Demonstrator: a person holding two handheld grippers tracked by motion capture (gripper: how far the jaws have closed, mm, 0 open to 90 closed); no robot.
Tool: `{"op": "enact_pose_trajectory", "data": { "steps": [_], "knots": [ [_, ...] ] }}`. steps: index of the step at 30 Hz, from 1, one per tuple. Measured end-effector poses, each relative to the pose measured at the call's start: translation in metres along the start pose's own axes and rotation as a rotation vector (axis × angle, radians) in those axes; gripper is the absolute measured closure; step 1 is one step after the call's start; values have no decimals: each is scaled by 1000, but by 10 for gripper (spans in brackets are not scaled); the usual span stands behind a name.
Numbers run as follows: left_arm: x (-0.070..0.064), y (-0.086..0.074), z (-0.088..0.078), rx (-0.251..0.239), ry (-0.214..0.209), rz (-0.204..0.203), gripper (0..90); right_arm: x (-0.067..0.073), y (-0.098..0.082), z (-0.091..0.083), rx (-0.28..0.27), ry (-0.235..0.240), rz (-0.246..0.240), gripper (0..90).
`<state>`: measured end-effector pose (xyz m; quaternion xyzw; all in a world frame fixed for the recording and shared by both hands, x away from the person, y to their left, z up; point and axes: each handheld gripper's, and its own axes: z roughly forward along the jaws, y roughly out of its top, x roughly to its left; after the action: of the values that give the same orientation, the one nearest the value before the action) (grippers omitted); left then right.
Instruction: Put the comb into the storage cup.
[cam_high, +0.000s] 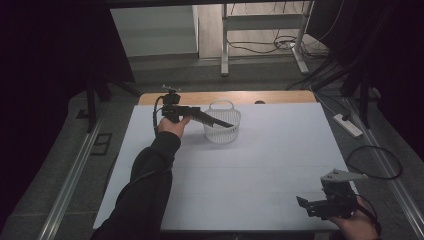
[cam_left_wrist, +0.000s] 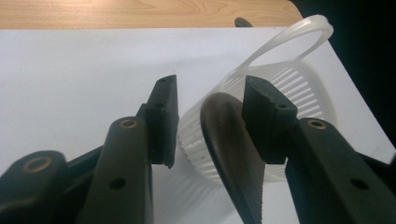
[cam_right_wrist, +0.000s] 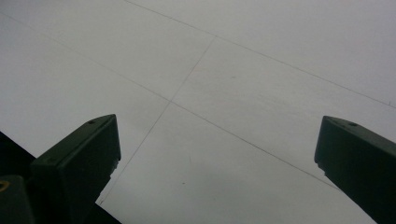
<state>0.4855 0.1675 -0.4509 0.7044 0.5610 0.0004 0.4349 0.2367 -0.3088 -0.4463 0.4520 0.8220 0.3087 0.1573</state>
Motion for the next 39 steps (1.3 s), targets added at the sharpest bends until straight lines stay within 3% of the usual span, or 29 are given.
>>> {"op": "enact_pose_trajectory", "data": {
  "steps": [7,26,32,39],
  "knots": [
    [-1,-1,1,-2,29,20,498,0,0,0,1,0,-1,5],
    [-5,-2,0,2,131,141,290,0,0,0,4,0,-2,5],
    [-6,-2,-2,-9,130,176,207,0,0,0,3,0,-2,5],
    [-6,-4,-5,-24,87,196,150,1,0,0,5,-1,-3,5]
  ]
}}
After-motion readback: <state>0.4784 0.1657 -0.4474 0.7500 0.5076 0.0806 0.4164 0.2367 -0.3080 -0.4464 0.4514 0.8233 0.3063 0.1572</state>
